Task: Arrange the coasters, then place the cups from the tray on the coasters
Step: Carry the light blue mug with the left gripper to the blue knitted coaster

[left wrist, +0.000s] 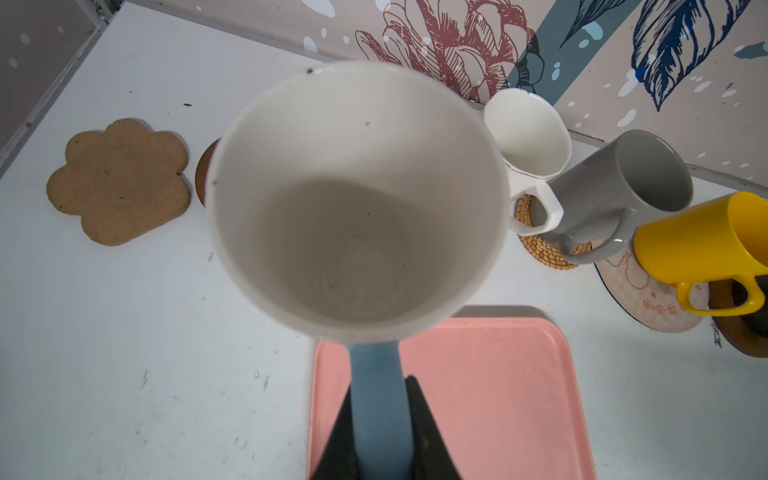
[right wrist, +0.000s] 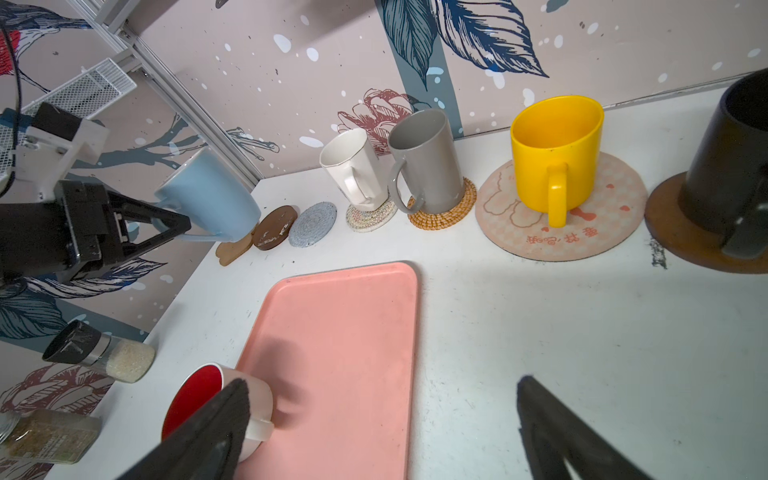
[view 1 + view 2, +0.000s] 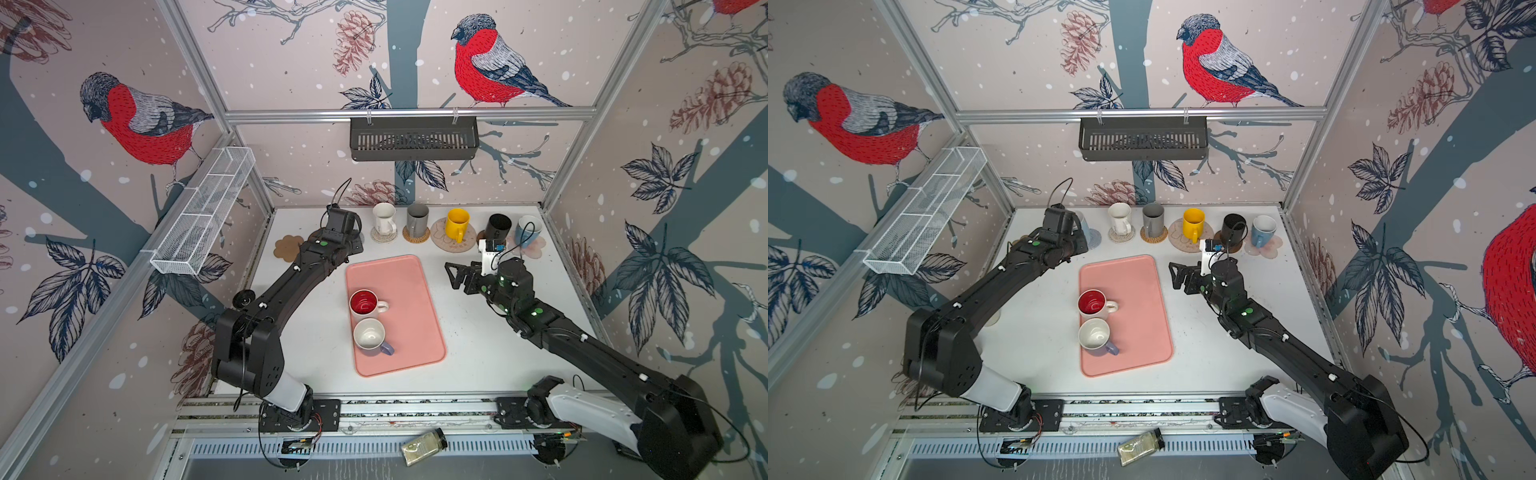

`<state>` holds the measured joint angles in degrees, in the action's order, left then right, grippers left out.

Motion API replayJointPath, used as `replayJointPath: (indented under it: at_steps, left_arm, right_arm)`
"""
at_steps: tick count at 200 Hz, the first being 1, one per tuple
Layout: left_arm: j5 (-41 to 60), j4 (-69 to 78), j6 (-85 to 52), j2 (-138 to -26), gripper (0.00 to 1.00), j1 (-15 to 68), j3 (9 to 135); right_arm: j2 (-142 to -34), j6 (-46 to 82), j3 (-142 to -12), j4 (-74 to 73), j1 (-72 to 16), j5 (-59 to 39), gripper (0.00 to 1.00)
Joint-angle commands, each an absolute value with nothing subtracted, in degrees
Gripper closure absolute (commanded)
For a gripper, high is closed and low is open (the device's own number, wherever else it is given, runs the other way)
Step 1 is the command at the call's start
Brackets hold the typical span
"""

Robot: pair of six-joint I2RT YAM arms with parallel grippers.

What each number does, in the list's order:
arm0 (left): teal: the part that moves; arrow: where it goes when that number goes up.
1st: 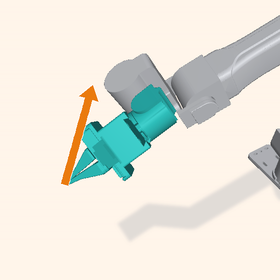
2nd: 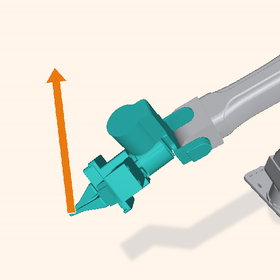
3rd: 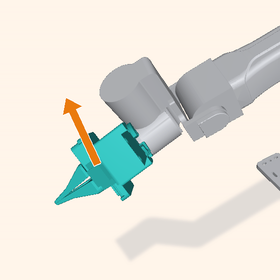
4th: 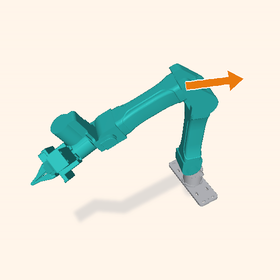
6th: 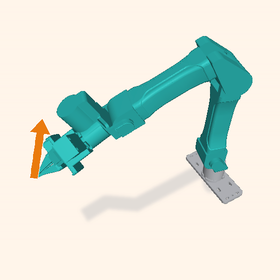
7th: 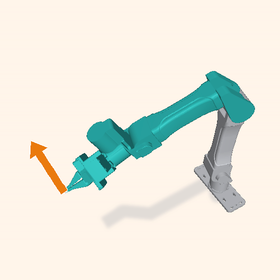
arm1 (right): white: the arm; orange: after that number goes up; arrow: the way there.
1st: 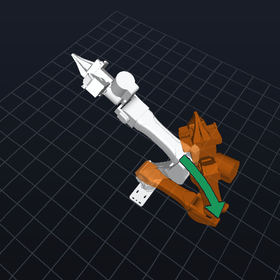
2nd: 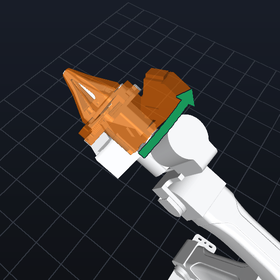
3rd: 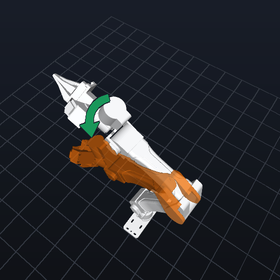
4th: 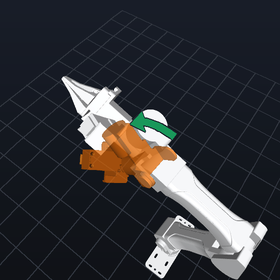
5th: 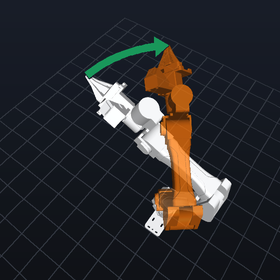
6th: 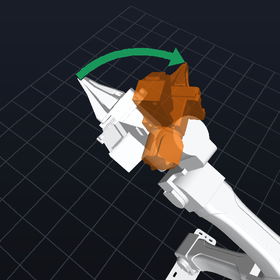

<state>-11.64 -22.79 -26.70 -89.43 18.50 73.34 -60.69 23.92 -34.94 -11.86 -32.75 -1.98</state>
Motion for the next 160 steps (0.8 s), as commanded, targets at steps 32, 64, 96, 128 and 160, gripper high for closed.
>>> replayJointPath:
  at_steps: [32, 64, 96, 128, 160]
  left_arm:
    - [-10.6, -14.8, -22.1, -94.6, 1.0, 16.3, 75.6]
    - [-10.5, -10.5, -18.9, -97.9, 1.0, 15.4, 75.6]
    - [-9.6, -6.0, -17.7, -100.5, 1.0, 14.1, 74.9]
    - [-9.2, -3.8, -17.4, -103.7, 1.0, 13.7, 76.1]
    - [-9.8, -2.9, -16.9, -106.7, 1.0, 13.4, 78.1]
  right_arm:
    - [-58.5, 23.9, -34.5, -11.8, -33.4, -1.2, 0.01]
    - [-56.5, 24.1, -33.7, -11.9, -34.1, -0.1, 0.0]
    - [-55.0, 23.3, -33.7, -11.7, -35.4, 1.7, 0.0]
    - [-54.8, 22.1, -33.9, -11.8, -37.4, 2.7, 0.0]
    - [-54.8, 21.7, -34.2, -11.6, -38.7, 2.9, 0.0]
